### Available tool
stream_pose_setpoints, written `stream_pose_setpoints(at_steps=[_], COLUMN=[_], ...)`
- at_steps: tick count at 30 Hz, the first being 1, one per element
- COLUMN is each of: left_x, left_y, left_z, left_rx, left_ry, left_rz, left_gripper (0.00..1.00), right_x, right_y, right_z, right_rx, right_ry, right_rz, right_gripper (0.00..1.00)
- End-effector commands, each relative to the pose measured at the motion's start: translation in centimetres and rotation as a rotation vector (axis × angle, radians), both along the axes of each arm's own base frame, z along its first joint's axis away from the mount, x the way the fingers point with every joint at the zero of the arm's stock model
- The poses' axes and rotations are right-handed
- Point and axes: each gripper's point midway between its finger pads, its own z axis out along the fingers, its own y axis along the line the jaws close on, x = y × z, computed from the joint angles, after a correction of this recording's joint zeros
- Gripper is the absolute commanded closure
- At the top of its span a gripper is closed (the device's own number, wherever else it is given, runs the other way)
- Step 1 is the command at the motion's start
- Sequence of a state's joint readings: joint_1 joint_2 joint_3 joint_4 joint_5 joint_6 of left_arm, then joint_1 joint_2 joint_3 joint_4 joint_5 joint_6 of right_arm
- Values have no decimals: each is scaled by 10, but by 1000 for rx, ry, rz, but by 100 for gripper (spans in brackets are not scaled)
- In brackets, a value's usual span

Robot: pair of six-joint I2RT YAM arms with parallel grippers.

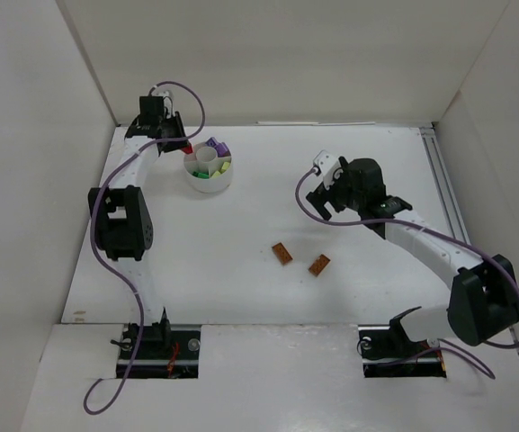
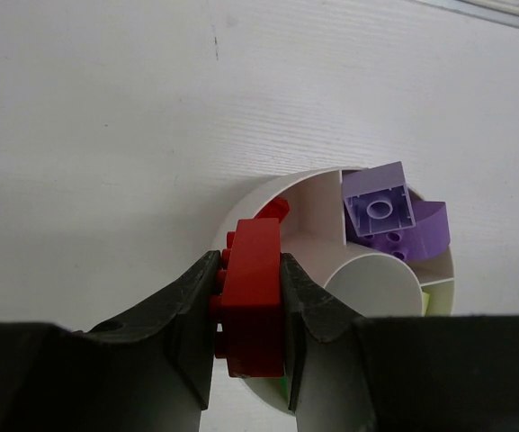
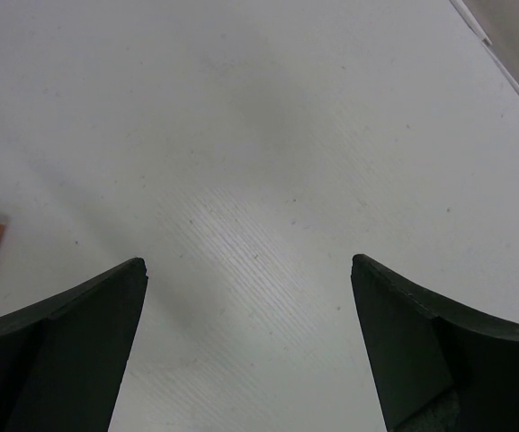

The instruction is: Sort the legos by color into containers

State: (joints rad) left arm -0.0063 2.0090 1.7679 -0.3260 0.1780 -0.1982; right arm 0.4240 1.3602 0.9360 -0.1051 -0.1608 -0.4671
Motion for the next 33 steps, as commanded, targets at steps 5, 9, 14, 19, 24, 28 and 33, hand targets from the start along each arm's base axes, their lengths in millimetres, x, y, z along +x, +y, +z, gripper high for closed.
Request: stream_pose_setpoints(at_steps=[5, 9, 14, 19, 24, 28, 33], left_x=[11, 14, 14, 12, 11, 11, 10], left_y=[-3, -3, -11, -14, -12, -9, -9], left_z=[11, 4, 4, 4, 9, 13, 40], left_rx=[28, 27, 49, 58, 65, 77, 69], left_ry=[-35, -25, -28, -17, -26, -35, -88], left_rz=[-54, -54, -79, -77, -69, -55, -47], left_gripper=[100, 98, 82, 75, 55, 41, 33], right_x=[13, 14, 16, 15, 15, 13, 6], right_y=[2, 2, -1, 0, 2, 6, 7], right_z=[13, 5, 2, 2, -2, -2, -2], right_rx=[38, 31, 27, 32, 33, 43, 55], right_ry=[-18, 1, 9, 11, 22, 26, 29], right_rz=[22, 22, 13, 21, 30, 48, 68], right_gripper=[0, 0, 0, 0, 0, 0, 0])
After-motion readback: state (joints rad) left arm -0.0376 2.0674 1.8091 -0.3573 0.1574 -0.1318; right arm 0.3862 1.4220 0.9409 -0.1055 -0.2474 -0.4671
